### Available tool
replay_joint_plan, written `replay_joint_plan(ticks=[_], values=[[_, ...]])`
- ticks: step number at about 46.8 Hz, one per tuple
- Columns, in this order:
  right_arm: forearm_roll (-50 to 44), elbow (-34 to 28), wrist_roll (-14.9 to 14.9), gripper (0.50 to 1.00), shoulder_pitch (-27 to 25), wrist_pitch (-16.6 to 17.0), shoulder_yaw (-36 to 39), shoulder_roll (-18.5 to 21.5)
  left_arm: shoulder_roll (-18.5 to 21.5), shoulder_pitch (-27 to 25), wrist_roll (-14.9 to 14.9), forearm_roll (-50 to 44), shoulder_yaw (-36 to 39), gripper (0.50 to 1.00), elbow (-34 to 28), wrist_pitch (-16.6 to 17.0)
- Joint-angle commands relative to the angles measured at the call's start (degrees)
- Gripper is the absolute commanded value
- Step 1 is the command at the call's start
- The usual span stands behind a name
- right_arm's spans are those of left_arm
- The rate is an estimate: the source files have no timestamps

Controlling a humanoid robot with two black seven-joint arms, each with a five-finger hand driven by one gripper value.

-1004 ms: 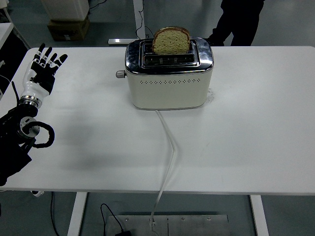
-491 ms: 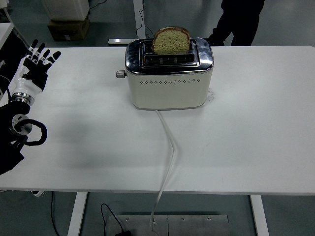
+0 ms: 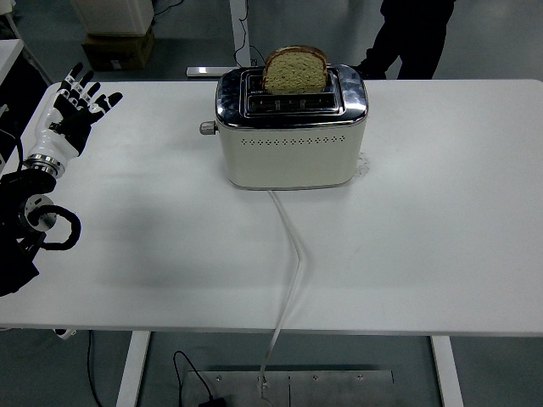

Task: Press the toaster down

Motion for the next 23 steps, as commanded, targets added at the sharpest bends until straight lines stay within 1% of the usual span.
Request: replay_joint_plan(ticks=[1,8,13,23], values=[[0.04,-0.07,0.0,0.998,0.0,0.0,0.0,0.0,0.48,-0.01,-0.01,1.36,-0.01,1.0,-0.08,-0.23],[0.04,0.02,0.0,0.998,0.0,0.0,0.0,0.0,0.84,-0.18,-0.01,6.44,0.17,1.0,-0.17,-0.23],[0.04,-0.07,0.0,0.998,0.0,0.0,0.0,0.0,2.24,-0.8,-0.01,11.81,0.17,1.0,-0.17,-0.23],[0.04,0.02,0.0,0.998,0.0,0.0,0.0,0.0,4.53,-2.29,-0.09,18.49,0.35,1.0,-0.52,-0.58]])
